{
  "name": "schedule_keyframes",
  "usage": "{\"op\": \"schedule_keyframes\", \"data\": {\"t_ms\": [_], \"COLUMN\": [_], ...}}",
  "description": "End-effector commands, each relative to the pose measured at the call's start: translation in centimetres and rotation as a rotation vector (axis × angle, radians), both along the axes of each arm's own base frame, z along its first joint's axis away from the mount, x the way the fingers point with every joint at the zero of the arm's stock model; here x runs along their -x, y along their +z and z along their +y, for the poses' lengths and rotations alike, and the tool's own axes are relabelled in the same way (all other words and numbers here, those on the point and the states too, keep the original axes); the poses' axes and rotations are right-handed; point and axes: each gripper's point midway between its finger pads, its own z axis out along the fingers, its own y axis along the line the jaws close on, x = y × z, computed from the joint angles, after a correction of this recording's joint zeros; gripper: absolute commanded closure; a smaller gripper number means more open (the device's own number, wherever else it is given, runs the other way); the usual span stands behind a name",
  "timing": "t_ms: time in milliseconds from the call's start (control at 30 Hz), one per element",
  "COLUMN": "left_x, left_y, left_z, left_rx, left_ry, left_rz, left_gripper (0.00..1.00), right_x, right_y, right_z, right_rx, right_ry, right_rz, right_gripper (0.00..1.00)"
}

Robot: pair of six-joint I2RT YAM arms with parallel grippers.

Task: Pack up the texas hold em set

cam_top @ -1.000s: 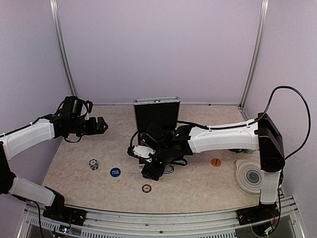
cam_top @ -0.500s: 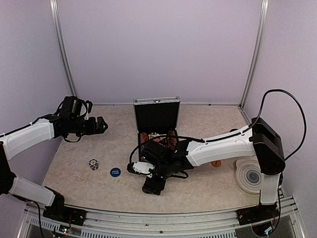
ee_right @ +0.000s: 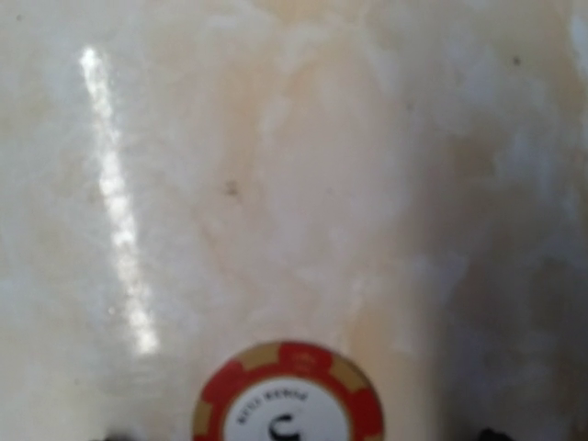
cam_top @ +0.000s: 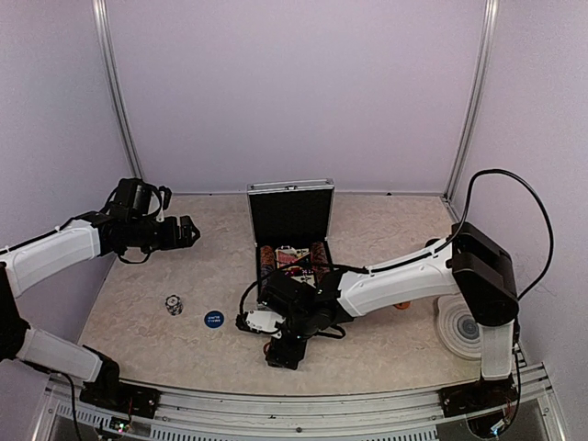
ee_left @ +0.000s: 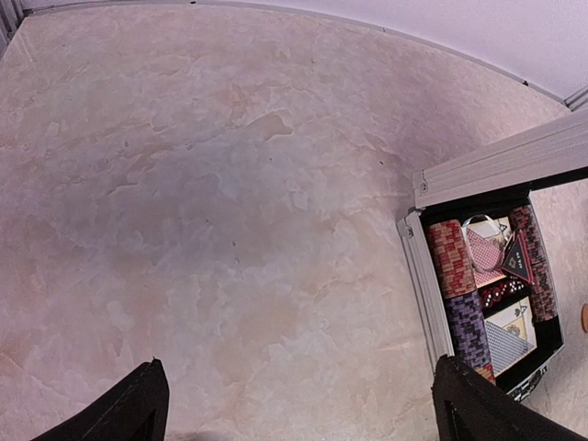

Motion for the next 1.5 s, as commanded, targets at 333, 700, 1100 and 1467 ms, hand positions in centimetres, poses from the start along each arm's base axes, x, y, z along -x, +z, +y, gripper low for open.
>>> {"op": "schedule_keyframes", "data": {"t_ms": [333,700,1100,1467], "left_x": [-0.1,-0.1,-0.1,-0.1], "left_y": [0.3,0.3,0.3,0.1], "left_z": [0.2,0.2,0.2,0.0], "left_rx": [0.012,0.010,0.009,0.016], "left_ry": [0.004,0.005,0.005,-0.002], "left_rz": [-0.017,-0.018,-0.018,-0.011], "left_gripper": [0.01,0.01,0.01,0.01], "right_x": [0.5,0.8,1.1,0.7], "right_y": [-2.7,-3.3,-3.1,-1.1], "right_z": [-0.1,-0.4,-0.7,-0.1], "right_rx": [0.064,0.092,0.115,0.074], "right_ry": [0.011,0.013,0.028,0.035], "right_rz": [0.021,0.029,0.018,-0.017], "right_gripper": [0.25,0.35,0.53,0.57]}}
